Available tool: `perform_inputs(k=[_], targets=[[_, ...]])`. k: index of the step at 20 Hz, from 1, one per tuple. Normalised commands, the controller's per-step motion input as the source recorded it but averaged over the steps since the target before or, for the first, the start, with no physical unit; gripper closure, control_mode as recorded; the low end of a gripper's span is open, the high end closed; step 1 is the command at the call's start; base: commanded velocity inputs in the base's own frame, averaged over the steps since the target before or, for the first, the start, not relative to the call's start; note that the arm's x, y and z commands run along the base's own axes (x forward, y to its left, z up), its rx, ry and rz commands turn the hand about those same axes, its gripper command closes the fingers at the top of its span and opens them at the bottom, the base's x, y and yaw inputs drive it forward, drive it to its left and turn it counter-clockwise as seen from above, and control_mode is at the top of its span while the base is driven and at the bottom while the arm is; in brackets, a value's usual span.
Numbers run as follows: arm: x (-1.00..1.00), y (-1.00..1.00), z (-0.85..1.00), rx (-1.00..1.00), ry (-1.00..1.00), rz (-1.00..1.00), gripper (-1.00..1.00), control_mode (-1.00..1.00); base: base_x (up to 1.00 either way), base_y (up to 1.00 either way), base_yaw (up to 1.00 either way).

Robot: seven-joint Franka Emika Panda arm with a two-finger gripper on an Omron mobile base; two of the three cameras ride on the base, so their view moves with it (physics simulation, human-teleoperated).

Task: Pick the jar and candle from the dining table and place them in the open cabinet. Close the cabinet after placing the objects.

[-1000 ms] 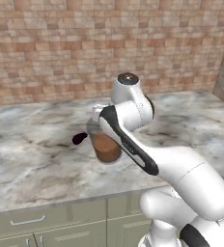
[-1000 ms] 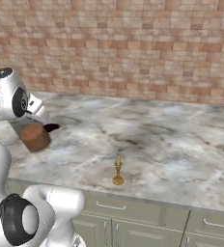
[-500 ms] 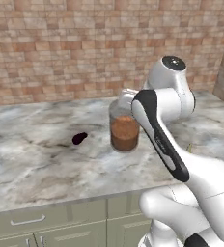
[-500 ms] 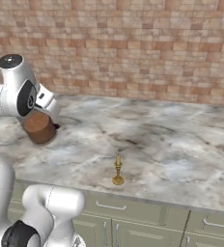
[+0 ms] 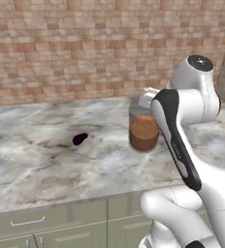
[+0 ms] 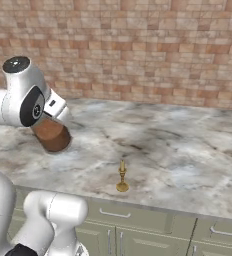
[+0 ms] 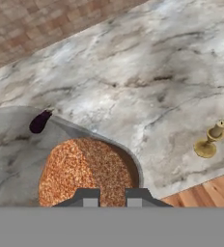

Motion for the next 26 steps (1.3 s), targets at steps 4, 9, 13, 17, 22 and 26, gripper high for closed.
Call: perform_inputs(k=[4,9,13,17,22,26], targets=[[-0.31,-0.55,-0.10,0.00,-0.19,-0.13,1.00,-1.00,0.00,0.00,0.00],[-0.27,-0.43,0.00,0.00,-0.26,-0.10,1.00,-1.00,0.00,0.00,0.00],[-0.18,-0.26,0.00,0.00,-0.09,-0.08,1.00,-1.00,0.00,0.00,0.00],[-0.11,-0.13,0.00,0.00,-0.04,-0.03,1.00,-1.00,0.00,0.00,0.00],[-0.08,-0.10,0.05,0.01,0.02,-0.01,1.00,-1.00,0.00,0.00,0.00],[-0.06,-0.04,0.00,0.02,0.01,0.00,1.00,-1.00,0.00,0.00,0.00]])
